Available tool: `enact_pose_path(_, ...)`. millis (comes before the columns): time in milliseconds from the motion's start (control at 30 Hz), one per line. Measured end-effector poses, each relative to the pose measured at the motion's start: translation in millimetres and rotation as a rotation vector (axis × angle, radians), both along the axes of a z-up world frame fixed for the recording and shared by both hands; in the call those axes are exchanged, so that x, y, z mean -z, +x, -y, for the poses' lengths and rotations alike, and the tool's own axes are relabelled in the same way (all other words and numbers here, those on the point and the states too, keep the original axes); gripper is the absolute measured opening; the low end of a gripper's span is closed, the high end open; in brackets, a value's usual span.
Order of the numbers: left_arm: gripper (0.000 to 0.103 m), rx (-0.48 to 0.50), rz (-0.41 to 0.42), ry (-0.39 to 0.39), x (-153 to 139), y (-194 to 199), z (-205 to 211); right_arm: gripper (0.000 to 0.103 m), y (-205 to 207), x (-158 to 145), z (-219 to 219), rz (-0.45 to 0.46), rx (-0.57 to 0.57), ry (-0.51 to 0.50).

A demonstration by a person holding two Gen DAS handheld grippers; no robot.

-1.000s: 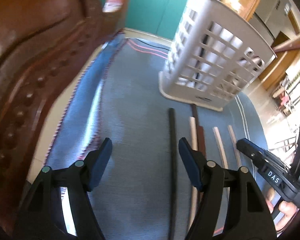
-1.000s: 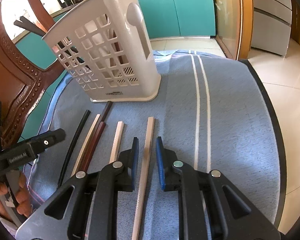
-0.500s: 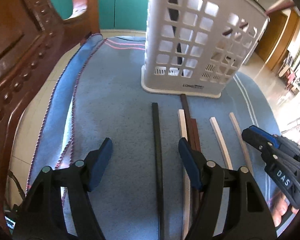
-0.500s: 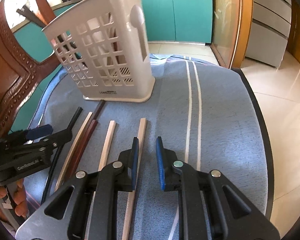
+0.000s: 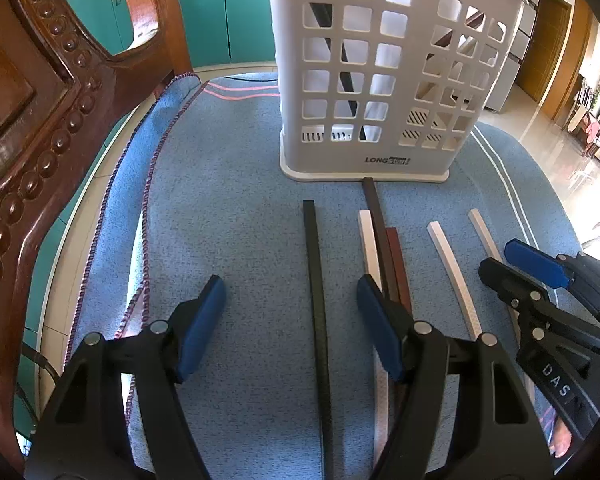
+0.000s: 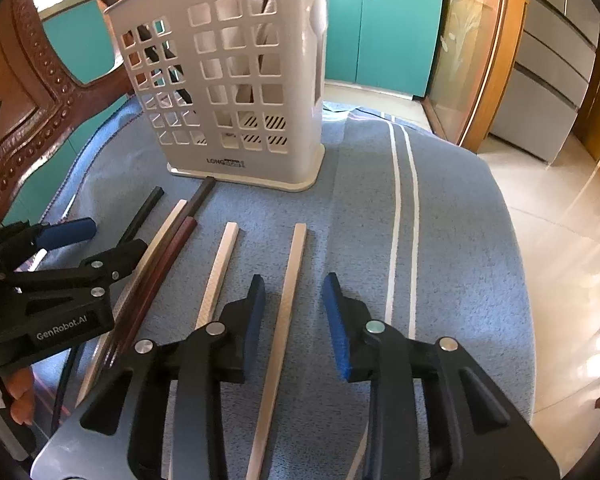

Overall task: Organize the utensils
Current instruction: 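Close both grippers and lift the dark and light chopsticks, then carry both chopsticks above the white holder and open both grippers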

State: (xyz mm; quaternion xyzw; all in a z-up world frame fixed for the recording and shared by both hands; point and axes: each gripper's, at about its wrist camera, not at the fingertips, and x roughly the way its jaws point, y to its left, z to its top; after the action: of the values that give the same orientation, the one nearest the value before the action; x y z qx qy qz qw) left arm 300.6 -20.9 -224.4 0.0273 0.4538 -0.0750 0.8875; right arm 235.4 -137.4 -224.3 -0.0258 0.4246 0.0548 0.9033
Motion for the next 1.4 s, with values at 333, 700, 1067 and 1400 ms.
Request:
enact_pose_path(333,0.048,0.004,-0.002,0.003,-3,1,-1,0.01,0,1,-1,0.0,0.029,0.015)
enact_pose_path(700,0.007,-0.008,0.058,-0.045,-26,-8,-8,0.007,-1,-12,17,0.037,0.038,0.117)
enact_pose_path(1067,0.007,-0.024,0.158,-0.086,-59,-29,-23,0.006,-18,-41,18,0.164,-0.004,0.181)
enact_pose_path(1400,0.007,-0.02,0.233,-0.14,-91,-46,-33,0.006,-37,-74,19,0.235,-0.055,0.246)
